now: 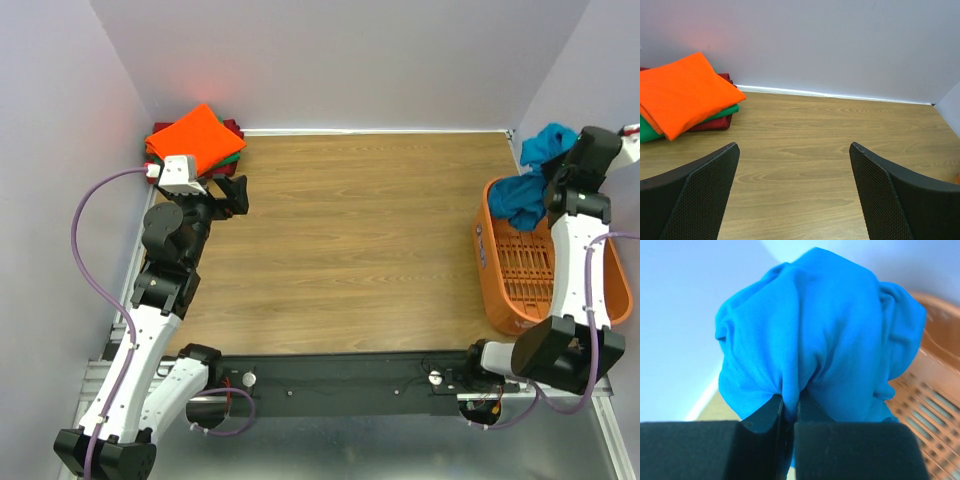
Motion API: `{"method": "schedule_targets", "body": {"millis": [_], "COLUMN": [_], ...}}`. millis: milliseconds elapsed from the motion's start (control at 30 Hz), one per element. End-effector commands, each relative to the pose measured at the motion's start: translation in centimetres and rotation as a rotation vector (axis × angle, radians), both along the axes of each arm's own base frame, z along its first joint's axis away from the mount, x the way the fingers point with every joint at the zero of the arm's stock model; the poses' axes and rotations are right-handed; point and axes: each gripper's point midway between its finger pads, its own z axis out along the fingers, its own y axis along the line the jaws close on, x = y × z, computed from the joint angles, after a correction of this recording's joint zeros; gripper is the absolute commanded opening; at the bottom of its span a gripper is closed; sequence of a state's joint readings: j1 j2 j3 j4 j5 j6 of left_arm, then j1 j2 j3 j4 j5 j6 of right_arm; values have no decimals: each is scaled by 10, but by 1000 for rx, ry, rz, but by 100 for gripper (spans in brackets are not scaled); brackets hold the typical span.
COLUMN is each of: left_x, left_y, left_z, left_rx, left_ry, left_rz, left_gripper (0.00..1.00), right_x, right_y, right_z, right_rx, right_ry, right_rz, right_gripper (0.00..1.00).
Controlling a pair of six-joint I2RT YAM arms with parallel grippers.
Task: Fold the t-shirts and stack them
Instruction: Grab the tshirt from the pile, then move the tshirt to the center of the board
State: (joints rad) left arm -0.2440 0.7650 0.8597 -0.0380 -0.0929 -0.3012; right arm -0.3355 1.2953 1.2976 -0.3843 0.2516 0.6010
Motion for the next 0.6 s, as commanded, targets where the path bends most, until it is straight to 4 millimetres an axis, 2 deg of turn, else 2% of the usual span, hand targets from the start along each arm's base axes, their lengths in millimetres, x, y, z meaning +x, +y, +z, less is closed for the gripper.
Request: {"method": "schedule_targets", "body": {"millis": [0,33,67,133,167,200,233,300,333,367,433,467,500,533,567], "left_x": [-1,-1,-1,-1,-2,-2,-2,-3,-3,-3,-3,-3,-3,-3,-3], "left_y": [1,1,1,2,2,2,2,2,2,2,3,3,3,4,4], "left_z": [3,3,4,4,5,5,6,7,6,7,7,7,6,7,7], "left_rx": [-7,-7,-9,-8,-9,-10,-10,-10,-10,-10,-11,-11,-10,-10,-10], "left_ry": [-19,-19,-23,-22,-25,-26,-28,-29,-28,-29,-29,-29,-28,-29,-29], "left_rz": [4,4,5,7,7,7,7,7,8,8,13,11,13,17,17], "left_gripper": [98,98,98,98,98,98,98,98,98,98,98,98,98,98,98], "right_x": [-1,-1,0,0,1,2,4,7,10,10,17,12,18,12,12], "right_y": [26,30,41,54,71,82,108,142,182,206,253,293,312,342,358], "right_z": [88,98,121,139,155,162,167,174,171,168,146,133,105,87,69], "right_rx": [-65,-70,-78,-75,-60,-44,-12,9,17,14,6,22,40,47,47], "right_ry": [-190,-211,-259,-304,-345,-368,-395,-433,-427,-420,-367,-339,-280,-244,-208], "right_rz": [144,167,224,296,379,435,557,660,730,771,859,939,972,1017,1040], "right_gripper": [1,1,1,1,1,1,1,1,1,1,1,1,2,3,6]}}
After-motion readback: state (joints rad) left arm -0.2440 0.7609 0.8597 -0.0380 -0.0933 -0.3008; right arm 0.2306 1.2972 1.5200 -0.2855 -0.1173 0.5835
